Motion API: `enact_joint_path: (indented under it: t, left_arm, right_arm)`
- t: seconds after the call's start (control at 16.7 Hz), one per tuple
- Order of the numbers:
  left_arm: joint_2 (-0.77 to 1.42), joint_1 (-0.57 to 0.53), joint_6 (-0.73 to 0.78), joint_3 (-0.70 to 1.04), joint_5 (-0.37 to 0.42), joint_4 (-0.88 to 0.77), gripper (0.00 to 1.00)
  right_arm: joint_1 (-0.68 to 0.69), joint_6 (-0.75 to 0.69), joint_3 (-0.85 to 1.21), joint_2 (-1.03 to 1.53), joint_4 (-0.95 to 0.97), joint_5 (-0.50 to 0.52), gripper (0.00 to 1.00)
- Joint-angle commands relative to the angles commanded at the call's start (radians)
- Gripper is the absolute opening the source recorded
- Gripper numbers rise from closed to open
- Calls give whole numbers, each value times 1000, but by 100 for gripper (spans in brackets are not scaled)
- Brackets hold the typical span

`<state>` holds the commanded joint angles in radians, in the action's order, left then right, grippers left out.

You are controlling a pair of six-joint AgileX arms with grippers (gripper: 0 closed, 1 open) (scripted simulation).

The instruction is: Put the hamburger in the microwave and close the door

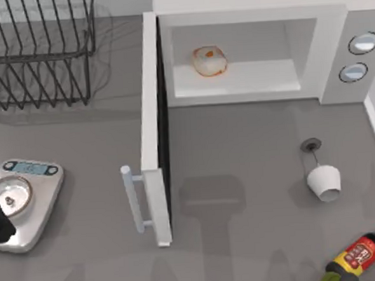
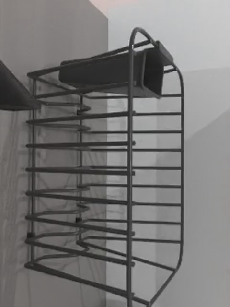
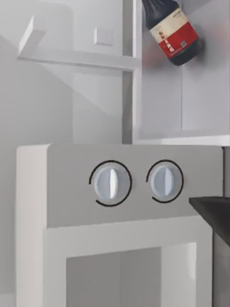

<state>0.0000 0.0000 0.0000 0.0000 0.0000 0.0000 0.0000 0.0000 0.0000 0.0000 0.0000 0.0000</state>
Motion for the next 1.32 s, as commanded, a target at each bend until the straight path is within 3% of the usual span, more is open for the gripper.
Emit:
enact_joint_path:
  t: [0.18,0.96,1.32]
  left_arm:
    - [0,0,0,0,0,0,100]
    - [0,0,0,0,0,0,2]
    - [0,0,0,0,0,0,0]
  right_arm:
    - [0,0,0,0,0,0,100]
    - [0,0,0,0,0,0,100]
    - [0,0,0,0,0,0,100]
